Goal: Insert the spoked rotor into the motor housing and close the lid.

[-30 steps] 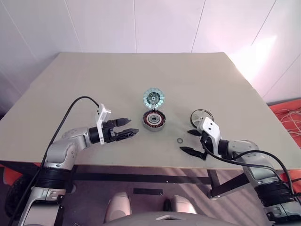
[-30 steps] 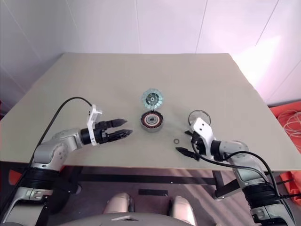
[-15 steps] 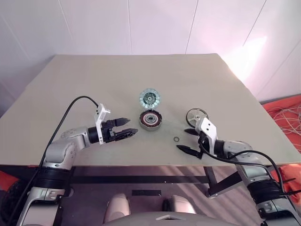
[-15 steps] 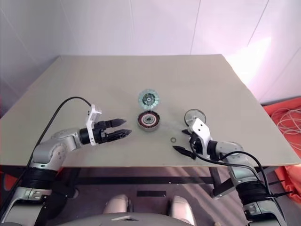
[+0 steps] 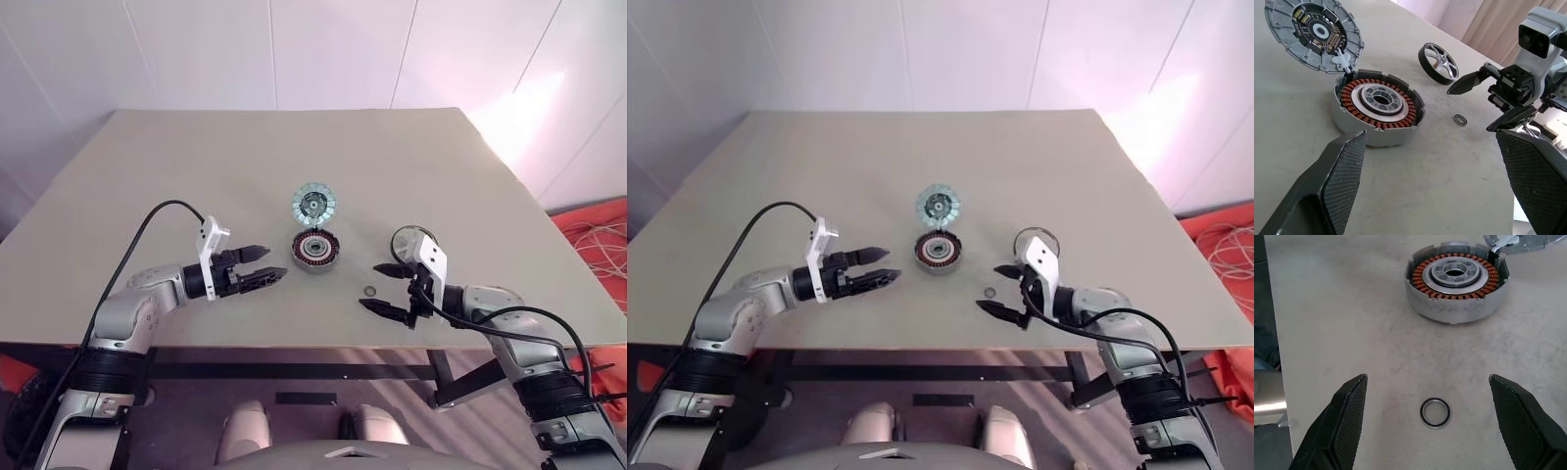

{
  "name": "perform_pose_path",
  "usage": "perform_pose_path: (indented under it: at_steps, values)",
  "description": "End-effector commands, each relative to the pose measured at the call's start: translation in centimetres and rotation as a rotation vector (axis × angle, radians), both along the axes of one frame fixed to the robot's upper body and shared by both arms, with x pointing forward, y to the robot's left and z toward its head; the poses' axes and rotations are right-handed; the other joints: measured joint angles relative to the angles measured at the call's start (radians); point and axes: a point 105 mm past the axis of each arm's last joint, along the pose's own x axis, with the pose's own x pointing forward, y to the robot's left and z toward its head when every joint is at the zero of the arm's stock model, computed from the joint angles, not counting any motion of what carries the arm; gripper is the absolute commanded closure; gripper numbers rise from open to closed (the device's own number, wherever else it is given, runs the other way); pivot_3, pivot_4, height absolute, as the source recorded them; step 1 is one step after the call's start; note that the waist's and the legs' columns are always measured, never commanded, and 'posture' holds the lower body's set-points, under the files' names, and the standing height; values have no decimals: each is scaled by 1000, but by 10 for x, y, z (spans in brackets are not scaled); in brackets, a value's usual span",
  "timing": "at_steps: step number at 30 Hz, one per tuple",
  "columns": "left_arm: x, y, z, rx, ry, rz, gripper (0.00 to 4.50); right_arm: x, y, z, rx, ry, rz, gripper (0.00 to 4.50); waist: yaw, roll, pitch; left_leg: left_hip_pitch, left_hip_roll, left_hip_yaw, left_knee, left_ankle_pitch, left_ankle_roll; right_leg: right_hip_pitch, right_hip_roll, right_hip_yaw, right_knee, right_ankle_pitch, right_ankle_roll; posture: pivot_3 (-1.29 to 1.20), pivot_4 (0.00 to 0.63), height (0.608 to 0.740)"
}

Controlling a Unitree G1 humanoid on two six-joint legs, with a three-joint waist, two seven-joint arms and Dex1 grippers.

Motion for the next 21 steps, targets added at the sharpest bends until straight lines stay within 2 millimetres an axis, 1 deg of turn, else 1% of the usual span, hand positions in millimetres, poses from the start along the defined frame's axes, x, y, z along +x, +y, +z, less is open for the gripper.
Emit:
perform_pose_path:
  at_steps: [1, 5, 13, 18, 21]
  values:
    - [1, 0, 13, -11, -53, -4, 9, 3, 1, 15, 8, -54, 7, 0, 0, 0, 0, 0, 0, 0, 0, 0, 0, 0, 0, 0, 0, 0, 0, 0, 0, 740]
    - [1, 0, 13, -9, -55, -3, 9, 1, 1, 7, -30, -40, 8, 0, 0, 0, 0, 0, 0, 0, 0, 0, 0, 0, 0, 0, 0, 0, 0, 0, 0, 740]
    - [1, 1, 12, -7, -53, 2, 9, 0, 3, 3, -47, -28, 17, 0, 0, 0, 0, 0, 0, 0, 0, 0, 0, 0, 0, 0, 0, 0, 0, 0, 0, 740]
    - [0, 2, 12, -8, -53, 5, 9, 4, 5, 2, -43, -25, 23, 0, 0, 0, 0, 0, 0, 0, 0, 0, 0, 0, 0, 0, 0, 0, 0, 0, 0, 740]
    - [0, 2, 12, -7, -54, 7, 9, 8, 5, -4, -42, -17, 11, 0, -1, 0, 0, 0, 0, 0, 0, 0, 0, 0, 0, 0, 0, 0, 0, 0, 0, 740]
